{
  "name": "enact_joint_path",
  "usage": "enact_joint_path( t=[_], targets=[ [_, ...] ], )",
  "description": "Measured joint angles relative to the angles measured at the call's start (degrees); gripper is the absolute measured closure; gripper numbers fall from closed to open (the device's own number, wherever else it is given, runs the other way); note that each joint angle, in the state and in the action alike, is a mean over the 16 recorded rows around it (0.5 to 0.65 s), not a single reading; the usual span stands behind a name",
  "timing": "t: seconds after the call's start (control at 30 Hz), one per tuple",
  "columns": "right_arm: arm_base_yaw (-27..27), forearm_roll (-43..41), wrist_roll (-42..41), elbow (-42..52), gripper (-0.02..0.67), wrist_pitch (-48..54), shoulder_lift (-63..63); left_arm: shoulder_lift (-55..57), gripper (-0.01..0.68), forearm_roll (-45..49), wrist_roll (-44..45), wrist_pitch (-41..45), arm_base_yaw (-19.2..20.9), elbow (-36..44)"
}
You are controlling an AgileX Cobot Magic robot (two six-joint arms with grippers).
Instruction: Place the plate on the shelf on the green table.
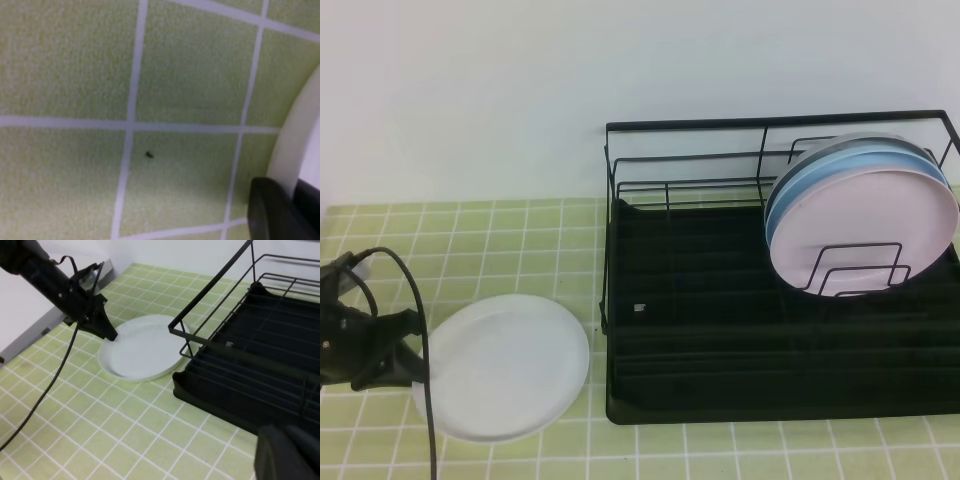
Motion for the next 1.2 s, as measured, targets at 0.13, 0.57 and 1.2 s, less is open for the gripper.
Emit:
enact_joint_path(
  t=[0.13, 0.57, 1.2],
  targets=[
    [0.0, 0.0, 0.0, 0.0, 0.651, -0.2, 0.0, -0.1, 0.654, 0.3, 0.0, -0.2, 0.0, 0.0],
    [0.0, 0.1, 0.0, 0.1, 0.651, -0.9, 0.0, -4.8, 0.666, -2.4, 1.6, -0.1, 0.0, -0.2],
    [0.0, 10.9, -3.6, 0.1, 0.59, -1.7, 9.8, -23.3, 0.666, -15.1, 8.3, 8.7, -3.7, -0.6]
  ],
)
